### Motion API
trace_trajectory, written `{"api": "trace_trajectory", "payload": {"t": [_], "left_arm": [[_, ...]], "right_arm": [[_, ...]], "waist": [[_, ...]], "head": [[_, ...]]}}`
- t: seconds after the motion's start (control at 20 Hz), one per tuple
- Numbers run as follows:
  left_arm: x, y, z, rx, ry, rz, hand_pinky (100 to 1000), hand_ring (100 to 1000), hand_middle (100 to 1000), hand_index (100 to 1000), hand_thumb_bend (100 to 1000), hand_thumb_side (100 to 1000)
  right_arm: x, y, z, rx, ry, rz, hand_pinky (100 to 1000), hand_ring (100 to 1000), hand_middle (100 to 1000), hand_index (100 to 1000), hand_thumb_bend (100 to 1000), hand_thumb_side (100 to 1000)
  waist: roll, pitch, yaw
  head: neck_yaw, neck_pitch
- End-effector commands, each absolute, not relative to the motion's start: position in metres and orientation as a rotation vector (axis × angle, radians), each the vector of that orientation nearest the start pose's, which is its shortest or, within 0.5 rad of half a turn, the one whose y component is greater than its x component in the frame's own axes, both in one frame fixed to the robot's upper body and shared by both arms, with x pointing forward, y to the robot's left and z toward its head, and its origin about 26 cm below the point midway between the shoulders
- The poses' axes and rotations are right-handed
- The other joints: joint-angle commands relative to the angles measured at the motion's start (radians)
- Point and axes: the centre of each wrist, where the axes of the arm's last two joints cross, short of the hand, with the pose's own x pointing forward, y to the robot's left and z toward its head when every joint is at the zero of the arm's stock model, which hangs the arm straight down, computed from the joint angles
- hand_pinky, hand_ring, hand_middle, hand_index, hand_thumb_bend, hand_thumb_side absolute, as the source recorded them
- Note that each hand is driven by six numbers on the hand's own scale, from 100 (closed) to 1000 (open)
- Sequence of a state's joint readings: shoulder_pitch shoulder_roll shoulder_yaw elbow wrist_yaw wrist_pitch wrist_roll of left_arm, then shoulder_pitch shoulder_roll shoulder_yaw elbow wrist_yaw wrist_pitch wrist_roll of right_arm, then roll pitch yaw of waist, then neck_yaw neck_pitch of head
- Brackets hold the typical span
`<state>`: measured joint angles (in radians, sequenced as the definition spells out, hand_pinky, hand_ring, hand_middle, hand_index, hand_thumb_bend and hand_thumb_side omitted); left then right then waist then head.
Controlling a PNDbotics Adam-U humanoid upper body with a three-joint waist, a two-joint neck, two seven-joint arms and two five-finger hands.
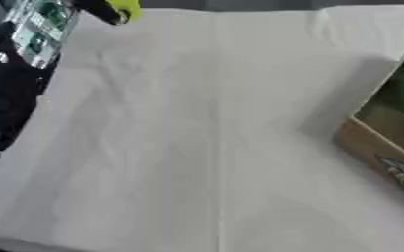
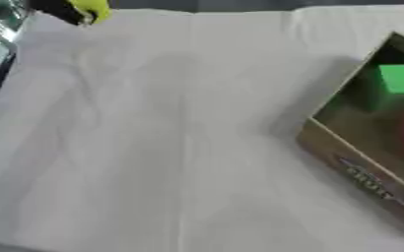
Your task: Pick up the objects with one hand, pass them to the other hand, and then place them into the box on the other side of the table.
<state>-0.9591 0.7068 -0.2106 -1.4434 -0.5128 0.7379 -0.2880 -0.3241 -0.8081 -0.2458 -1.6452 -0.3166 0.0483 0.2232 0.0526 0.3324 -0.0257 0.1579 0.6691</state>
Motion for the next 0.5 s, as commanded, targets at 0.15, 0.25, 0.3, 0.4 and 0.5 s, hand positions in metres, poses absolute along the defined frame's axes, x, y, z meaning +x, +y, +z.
{"api": "trace_trajectory", "payload": {"t": [0.15,0.25,0.3,0.4,0.5], "left_arm": [[0.360,0.262,0.354,1.027,-1.560,-0.734,665,620,493,522,100,186],[0.346,0.255,0.349,0.999,-1.611,-0.731,660,611,484,517,100,208],[0.340,0.252,0.346,0.984,-1.635,-0.726,655,604,478,516,100,224],[0.329,0.246,0.337,0.941,-1.687,-0.711,644,593,469,513,100,262],[0.320,0.240,0.328,0.891,-1.740,-0.691,634,583,461,513,100,280]], "right_arm": [[0.310,-0.437,0.269,-0.402,-1.974,0.496,1000,767,778,818,100,737],[0.309,-0.436,0.270,-0.397,-1.981,0.497,1000,767,778,818,100,730],[0.309,-0.436,0.271,-0.394,-1.984,0.498,1000,768,778,818,100,727],[0.309,-0.435,0.272,-0.390,-1.987,0.499,1000,768,778,818,100,723],[0.308,-0.435,0.272,-0.387,-1.990,0.499,1000,768,778,818,100,720]], "waist": [[-0.023,-0.059,0.005],[-0.028,-0.066,0.006],[-0.030,-0.069,0.007],[-0.034,-0.075,0.009],[-0.036,-0.079,0.011]], "head": [[-0.039,0.006],[-0.052,0.006],[-0.058,0.006],[-0.072,0.006],[-0.084,0.005]]}}
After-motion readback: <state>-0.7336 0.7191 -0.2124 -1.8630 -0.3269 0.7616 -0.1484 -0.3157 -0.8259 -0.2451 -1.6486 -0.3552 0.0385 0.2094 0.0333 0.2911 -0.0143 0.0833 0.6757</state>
